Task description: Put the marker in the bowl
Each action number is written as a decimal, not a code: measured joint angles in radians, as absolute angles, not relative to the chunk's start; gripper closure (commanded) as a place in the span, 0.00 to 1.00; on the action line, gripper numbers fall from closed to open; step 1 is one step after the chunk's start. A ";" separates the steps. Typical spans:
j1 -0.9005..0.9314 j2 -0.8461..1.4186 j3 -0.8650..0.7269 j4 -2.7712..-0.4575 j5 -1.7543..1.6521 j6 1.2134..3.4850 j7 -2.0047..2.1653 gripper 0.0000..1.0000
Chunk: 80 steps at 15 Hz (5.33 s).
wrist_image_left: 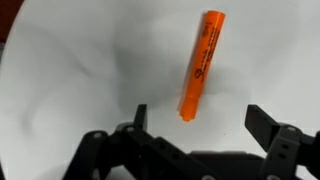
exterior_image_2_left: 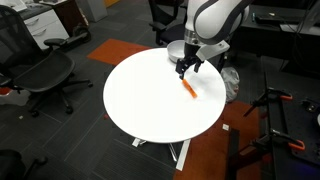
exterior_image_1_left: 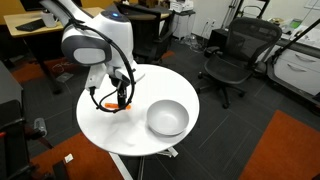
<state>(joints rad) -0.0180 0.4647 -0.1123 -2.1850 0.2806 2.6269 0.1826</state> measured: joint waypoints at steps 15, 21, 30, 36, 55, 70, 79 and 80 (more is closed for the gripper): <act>-0.015 0.612 -0.123 -2.065 0.187 2.627 0.264 0.66; -0.015 0.620 -0.125 -2.050 0.176 2.627 0.265 0.98; 0.035 0.558 -0.174 -2.060 0.118 2.682 0.323 0.95; 0.036 0.388 -0.237 -2.049 0.095 2.686 0.370 0.95; -0.151 0.588 -0.280 -1.612 0.119 2.350 0.519 0.95; -0.212 0.785 -0.243 -1.460 0.206 2.350 0.519 0.01; -0.225 0.788 -0.220 -1.457 0.220 2.350 0.512 0.00; -0.226 0.789 -0.218 -1.457 0.220 2.350 0.512 0.00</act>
<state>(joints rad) -0.2263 0.7887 -0.2181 -1.4566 0.2197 2.3502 0.5118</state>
